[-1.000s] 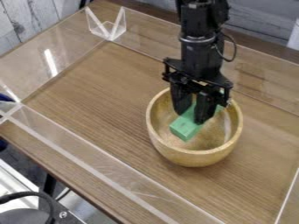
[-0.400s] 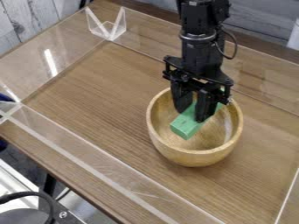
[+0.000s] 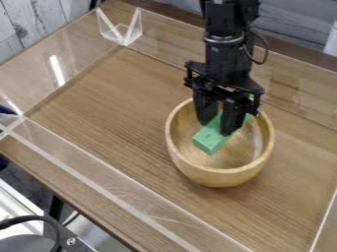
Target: Put the green block in the brown bowl
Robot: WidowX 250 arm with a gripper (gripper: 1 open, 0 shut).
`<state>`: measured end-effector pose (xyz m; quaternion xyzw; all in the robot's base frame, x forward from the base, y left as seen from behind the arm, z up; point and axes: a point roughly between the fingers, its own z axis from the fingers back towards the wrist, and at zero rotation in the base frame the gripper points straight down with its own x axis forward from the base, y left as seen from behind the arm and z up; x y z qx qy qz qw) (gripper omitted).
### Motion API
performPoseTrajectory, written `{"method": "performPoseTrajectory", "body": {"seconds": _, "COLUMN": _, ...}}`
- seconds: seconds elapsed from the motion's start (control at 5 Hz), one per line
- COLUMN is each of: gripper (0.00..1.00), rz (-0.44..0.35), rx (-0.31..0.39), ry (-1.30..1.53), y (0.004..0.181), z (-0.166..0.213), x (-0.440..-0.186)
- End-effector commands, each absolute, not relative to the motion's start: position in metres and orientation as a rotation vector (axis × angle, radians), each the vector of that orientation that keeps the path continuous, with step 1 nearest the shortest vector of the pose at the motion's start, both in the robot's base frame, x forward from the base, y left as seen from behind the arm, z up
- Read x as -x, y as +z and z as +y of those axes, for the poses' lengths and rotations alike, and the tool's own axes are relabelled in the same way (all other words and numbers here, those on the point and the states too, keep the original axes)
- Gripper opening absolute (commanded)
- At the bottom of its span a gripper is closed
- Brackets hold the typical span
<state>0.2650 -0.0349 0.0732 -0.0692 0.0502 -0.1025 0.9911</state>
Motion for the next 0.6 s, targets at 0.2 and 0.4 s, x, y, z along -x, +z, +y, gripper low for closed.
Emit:
{"method": "performPoseTrajectory", "body": {"seconds": 0.2, "gripper": 0.0, "rz": 0.049, "rx": 0.133, "ry": -0.204, "y": 0.0849, "z": -0.0325, "x": -0.2782}}
{"method": "performPoseTrajectory", "body": {"seconds": 0.4, "gripper": 0.0, "rz": 0.053, "rx": 0.132, "ry": -0.202, "y": 0.0842, "z": -0.0321, "x": -0.2788}}
